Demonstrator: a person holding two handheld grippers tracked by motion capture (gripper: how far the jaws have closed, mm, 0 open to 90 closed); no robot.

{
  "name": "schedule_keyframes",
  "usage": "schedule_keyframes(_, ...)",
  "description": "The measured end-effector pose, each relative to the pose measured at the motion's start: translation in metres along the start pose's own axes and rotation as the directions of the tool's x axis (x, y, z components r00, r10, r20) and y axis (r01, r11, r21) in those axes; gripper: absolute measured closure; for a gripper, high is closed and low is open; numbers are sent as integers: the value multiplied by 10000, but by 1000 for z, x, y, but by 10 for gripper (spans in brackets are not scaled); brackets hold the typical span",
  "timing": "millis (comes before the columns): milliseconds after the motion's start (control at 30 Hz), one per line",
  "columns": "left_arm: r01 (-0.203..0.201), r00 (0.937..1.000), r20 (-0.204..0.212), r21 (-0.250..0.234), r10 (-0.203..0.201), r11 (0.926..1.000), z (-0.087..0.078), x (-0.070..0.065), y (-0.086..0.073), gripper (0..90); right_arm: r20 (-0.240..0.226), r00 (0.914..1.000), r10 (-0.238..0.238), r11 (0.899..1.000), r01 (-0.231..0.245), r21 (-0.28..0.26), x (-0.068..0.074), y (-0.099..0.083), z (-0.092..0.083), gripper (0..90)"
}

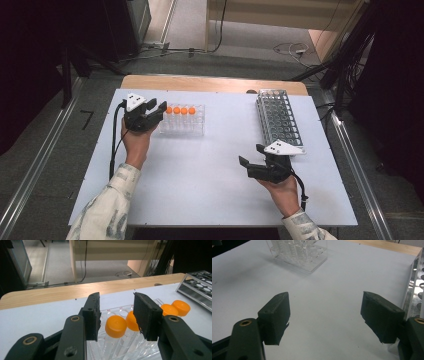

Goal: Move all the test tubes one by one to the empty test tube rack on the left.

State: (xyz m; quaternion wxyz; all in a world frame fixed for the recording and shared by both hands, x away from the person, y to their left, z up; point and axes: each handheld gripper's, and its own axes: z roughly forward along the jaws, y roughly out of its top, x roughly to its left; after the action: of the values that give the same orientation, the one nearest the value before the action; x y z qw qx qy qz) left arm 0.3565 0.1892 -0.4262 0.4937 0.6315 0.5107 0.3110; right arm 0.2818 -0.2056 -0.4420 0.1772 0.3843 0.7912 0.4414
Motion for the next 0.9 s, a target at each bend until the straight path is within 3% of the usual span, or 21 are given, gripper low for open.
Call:
schedule_keyframes(233, 190, 9998, 68, -66, -189, 9998, -9, 0, 3, 490, 42, 10000, 13, 10000, -13, -57, -2, 0, -1, 224)
schedule_keyframes(533, 668, 9972, 340, -44, -667, 9978, -31, -3, -11, 365, 275, 9995, 174, 9998, -171, -87, -8, -1, -2, 224)
schedule_keyframes(900, 522, 9956, 772, 59, -525, 9986, -57, -17, -38, 279, 721, 9967, 366, 9993, -356, -144, -22, -4, -6, 223)
